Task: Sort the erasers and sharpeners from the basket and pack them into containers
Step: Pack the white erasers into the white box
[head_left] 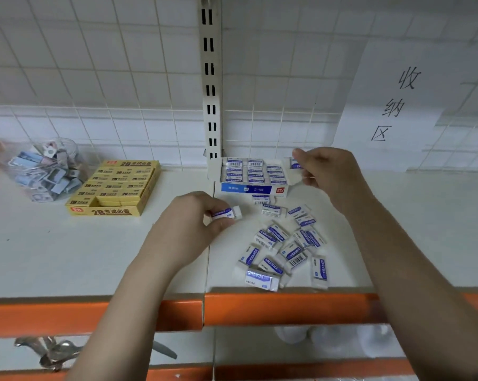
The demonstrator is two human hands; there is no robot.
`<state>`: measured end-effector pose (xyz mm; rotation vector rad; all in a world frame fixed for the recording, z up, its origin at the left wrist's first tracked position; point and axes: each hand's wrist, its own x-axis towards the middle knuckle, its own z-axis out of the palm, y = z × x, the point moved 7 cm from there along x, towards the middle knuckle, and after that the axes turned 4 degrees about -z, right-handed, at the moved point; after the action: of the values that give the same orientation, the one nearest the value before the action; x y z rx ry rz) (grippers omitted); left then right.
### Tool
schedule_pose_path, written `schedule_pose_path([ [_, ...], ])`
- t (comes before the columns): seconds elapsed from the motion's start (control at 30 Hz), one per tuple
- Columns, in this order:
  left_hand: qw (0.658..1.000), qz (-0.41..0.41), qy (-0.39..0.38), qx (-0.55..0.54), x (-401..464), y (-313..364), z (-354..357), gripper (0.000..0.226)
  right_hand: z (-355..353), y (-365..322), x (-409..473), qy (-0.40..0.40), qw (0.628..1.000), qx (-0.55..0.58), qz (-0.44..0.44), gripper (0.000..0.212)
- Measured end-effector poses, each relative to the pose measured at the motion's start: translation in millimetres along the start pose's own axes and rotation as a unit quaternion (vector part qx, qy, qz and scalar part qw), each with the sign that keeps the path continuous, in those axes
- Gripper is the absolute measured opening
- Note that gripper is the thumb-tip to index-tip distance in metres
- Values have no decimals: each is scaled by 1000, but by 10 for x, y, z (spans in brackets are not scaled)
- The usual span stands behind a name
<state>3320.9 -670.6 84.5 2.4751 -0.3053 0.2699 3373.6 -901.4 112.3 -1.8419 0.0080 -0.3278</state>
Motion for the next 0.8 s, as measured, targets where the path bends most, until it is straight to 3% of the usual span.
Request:
schedule_pose_path([
  [0.2, 998, -22, 52, -11, -269, -3, -46, 18, 186, 231, 548, -53, 998, -14, 44, 10],
  [0.47, 997, -32, 63, 7, -390, -15, -54, 20, 316, 469, 835, -71, 989, -76, 104, 20],
  [0.67, 997, -50, 65, 15, -437, -29, -85, 22, 377, 448, 916, -99, 981, -159, 55, 23],
  [0.8, 996, -55, 71, 12, -472, -36, -110, 20, 456, 357, 899, -117, 950, -284, -58, 27],
])
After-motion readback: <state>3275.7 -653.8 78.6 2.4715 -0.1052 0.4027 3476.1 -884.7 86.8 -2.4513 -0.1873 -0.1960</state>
